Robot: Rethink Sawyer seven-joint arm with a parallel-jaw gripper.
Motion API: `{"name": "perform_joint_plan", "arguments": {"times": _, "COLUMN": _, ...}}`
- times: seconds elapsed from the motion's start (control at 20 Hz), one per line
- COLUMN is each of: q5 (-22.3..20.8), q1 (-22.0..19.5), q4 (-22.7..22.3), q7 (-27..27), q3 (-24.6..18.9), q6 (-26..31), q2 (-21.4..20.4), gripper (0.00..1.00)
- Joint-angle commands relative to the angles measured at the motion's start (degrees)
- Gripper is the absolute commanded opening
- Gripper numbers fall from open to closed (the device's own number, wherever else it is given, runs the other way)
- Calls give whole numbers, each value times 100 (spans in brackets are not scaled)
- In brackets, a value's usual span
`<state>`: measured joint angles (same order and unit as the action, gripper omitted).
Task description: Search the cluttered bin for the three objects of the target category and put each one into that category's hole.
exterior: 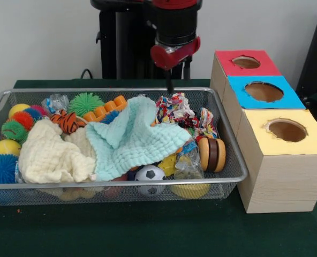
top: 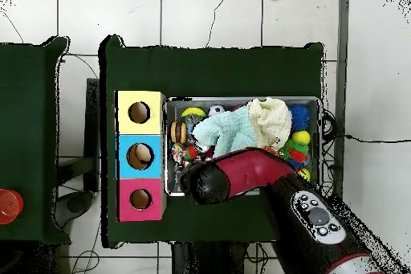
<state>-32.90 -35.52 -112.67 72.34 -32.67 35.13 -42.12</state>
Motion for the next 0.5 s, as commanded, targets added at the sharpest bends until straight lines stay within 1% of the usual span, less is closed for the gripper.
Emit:
{"name": "perform_joint_plan", "arguments": {"times": 0.05, "q5": 240, "q1": 326, "q4": -812, "q7": 1935, "q3": 1058, "q6": -129, "q2": 19, "gripper": 100}}
{"name": "perform_joint_plan", "arguments": {"times": 0.15, "q5": 101, "q1": 495, "q4": -627, "q7": 1980, "q3": 1256, "q6": -437, "q2": 256, "gripper": 100}}
{"name": "perform_joint_plan", "arguments": {"times": 0.2, "q5": -91, "q1": 575, "q4": -715, "q7": 2089, "q3": 1426, "q6": -847, "q2": 380, "gripper": 100}}
{"name": "perform_joint_plan", "arguments": {"times": 0.35, "q5": -407, "q1": 808, "q4": -591, "q7": 2198, "q3": 1815, "q6": -1416, "q2": 645, "gripper": 100}}
{"name": "perform_joint_plan", "arguments": {"times": 0.5, "q5": -499, "q1": 1008, "q4": -475, "q7": 2237, "q3": 2109, "q6": -1817, "q2": 892, "gripper": 100}}
